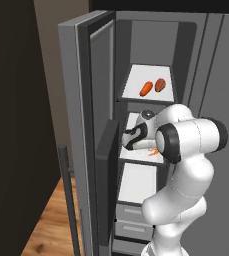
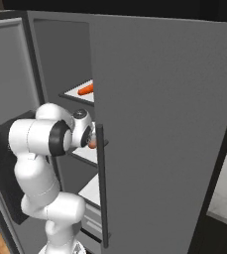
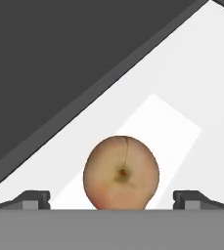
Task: Take the peach and shrimp from the second highest rack and move them to the highest rack where the carrot and sweet potato are located, to maximize freezer space. Close the freezer door after rearranging.
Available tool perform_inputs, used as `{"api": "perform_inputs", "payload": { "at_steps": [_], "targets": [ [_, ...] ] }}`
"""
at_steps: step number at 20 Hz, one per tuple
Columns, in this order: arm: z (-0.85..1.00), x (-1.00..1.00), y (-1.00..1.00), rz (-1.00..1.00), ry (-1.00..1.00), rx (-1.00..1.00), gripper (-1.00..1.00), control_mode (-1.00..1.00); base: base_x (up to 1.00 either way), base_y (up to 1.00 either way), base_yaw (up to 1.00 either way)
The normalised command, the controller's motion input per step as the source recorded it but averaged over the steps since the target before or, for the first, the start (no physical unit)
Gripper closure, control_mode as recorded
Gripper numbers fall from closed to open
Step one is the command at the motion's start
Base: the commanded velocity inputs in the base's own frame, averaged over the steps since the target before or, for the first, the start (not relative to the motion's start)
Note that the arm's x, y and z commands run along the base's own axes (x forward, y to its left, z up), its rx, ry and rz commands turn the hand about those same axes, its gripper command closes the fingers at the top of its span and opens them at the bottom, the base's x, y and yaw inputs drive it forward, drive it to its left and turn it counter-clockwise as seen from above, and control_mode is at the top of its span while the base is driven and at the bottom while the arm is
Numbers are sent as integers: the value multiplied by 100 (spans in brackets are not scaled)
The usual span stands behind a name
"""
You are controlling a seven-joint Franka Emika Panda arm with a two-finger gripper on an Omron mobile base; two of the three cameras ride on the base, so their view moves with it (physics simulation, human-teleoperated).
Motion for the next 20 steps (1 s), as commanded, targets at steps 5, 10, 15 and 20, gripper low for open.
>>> {"api": "perform_inputs", "payload": {
  "at_steps": [5,10,15,20],
  "targets": [
    [-23,43,0,0,-4,0,-100,-100,0,0,0],
    [-22,24,-3,0,0,0,-100,-100,0,0,0],
    [-23,4,0,0,0,0,-100,-100,0,0,0],
    [-29,2,-2,0,0,0,-100,-100,0,0,0]
  ]
}}
